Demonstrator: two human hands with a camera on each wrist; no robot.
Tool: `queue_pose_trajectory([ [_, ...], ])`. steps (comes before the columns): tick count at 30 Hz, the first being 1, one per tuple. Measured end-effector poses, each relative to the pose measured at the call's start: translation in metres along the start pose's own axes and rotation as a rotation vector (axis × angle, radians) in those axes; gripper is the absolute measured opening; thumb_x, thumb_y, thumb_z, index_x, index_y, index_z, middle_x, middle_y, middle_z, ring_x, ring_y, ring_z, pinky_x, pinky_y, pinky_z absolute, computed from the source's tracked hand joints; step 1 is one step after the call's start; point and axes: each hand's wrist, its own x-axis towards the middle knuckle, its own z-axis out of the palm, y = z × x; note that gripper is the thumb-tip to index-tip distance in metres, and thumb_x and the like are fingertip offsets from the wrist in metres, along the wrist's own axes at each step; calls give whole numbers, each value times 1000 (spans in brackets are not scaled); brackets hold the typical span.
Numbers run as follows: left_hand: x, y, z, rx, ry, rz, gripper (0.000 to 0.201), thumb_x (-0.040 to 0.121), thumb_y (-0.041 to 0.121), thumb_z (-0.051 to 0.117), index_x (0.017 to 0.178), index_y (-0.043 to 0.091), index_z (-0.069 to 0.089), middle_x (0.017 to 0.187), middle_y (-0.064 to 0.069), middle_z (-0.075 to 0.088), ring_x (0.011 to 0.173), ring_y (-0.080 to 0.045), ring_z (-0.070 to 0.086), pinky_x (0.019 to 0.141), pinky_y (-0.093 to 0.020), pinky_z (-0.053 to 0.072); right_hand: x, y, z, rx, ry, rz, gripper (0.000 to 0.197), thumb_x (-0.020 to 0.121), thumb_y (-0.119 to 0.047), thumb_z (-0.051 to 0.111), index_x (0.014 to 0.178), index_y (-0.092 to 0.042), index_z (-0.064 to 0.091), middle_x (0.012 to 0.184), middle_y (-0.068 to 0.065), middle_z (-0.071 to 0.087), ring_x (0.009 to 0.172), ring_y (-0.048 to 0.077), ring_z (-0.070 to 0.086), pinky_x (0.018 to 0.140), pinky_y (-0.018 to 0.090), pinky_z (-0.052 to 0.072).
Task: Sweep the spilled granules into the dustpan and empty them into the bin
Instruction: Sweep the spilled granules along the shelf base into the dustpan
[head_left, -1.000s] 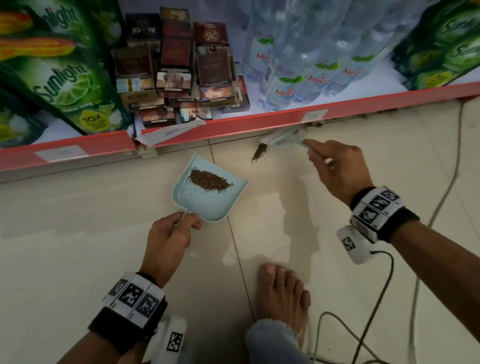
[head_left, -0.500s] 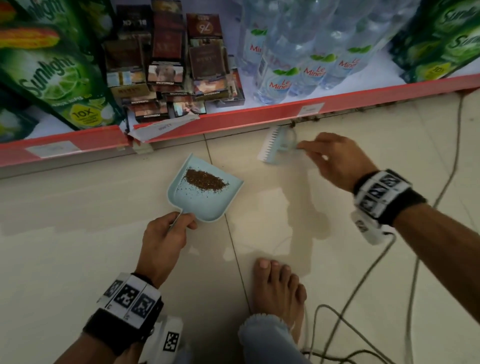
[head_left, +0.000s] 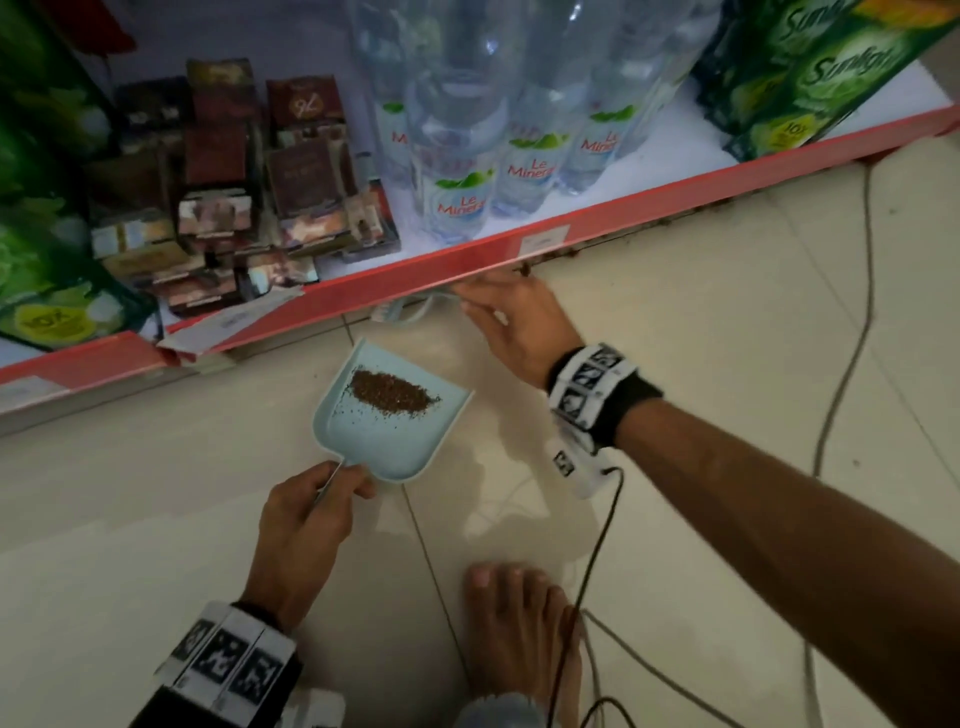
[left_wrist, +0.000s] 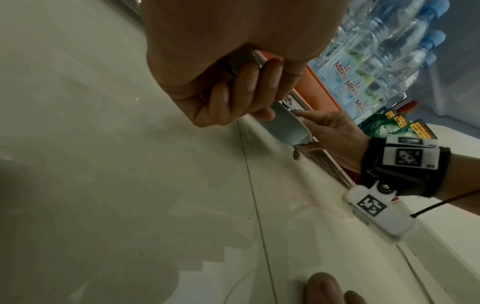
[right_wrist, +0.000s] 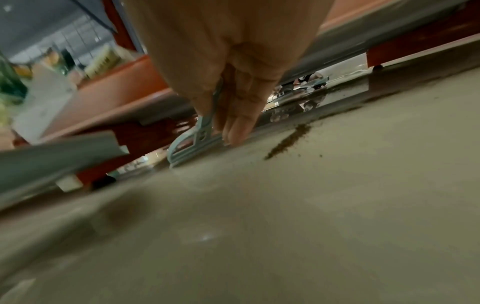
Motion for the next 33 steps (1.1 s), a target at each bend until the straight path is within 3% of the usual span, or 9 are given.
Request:
queue_pose_trajectory([
  [5, -3, 7, -3, 17, 5, -29, 30, 88, 31, 60, 64, 15, 65, 45, 6, 40, 45, -8, 37, 53, -27, 31, -20, 28, -18, -209, -189, 152, 38, 96, -11, 52, 131, -21, 63, 112, 16, 63, 96, 39, 65, 83, 45, 53],
  [8, 0, 11, -2, 38, 49, -35, 30, 91, 24, 61, 62, 18, 66, 44, 8, 42, 45, -7, 40, 54, -28, 33, -45, 55, -56, -305, -92, 152, 33, 96, -10, 55, 125, -18, 67, 95, 16, 62, 81, 41, 66, 74, 46, 55],
  [11, 5, 13, 5, -1, 16, -15, 32, 91, 26, 61, 60, 20, 66, 43, 8, 42, 44, -7, 39, 52, -27, 33, -64, 74, -87, -307, 2, 84, 28, 96, -5, 57, 119, -12, 70, 86, 11, 63, 71, 31, 63, 70, 34, 53],
  [14, 1, 13, 7, 0, -67, 18, 30, 76, 48, 57, 62, 24, 66, 42, 8, 44, 43, -6, 40, 52, -27, 34, -64, 75, -90, -240, 19, 9, 28, 97, -8, 57, 122, -12, 69, 88, 4, 61, 70, 8, 51, 69, 26, 50],
  [16, 3, 10, 6, 7, -80, 23, 32, 71, 53, 54, 61, 26, 66, 41, 9, 45, 43, -6, 40, 53, -28, 35, -53, 62, -74, -155, 51, -12, 27, 97, -9, 58, 122, -10, 69, 91, 5, 64, 72, 4, 52, 71, 25, 51],
  [21, 18, 4, 13, 36, -108, 20, 27, 78, 44, 56, 61, 25, 66, 40, 10, 47, 42, -5, 40, 53, -27, 36, -12, 14, -15, -167, 77, 155, 26, 99, -26, 53, 118, -22, 71, 120, 2, 69, 100, 31, 68, 80, 41, 56],
  [24, 29, 9, 24, 39, -137, 37, 29, 79, 45, 55, 64, 22, 66, 40, 9, 46, 41, -5, 39, 51, -27, 35, 1, 6, -1, -376, 35, 343, 27, 99, -37, 46, 106, -26, 69, 110, 1, 67, 90, 36, 65, 67, 34, 48],
  [29, 45, 24, 48, -17, -167, 36, 31, 77, 45, 58, 64, 18, 67, 40, 11, 46, 42, -5, 40, 51, -27, 35, -18, 39, -38, -554, -87, 518, 37, 99, -30, 43, 133, -43, 53, 105, 10, 66, 91, 40, 64, 68, 38, 45],
  [33, 51, 36, 63, -17, -192, 69, 33, 78, 42, 57, 61, 15, 65, 40, 11, 45, 41, -4, 39, 53, -27, 35, -62, 58, -78, -569, -46, 546, 33, 99, -33, 46, 128, -39, 61, 95, 9, 67, 85, 40, 64, 67, 41, 49],
])
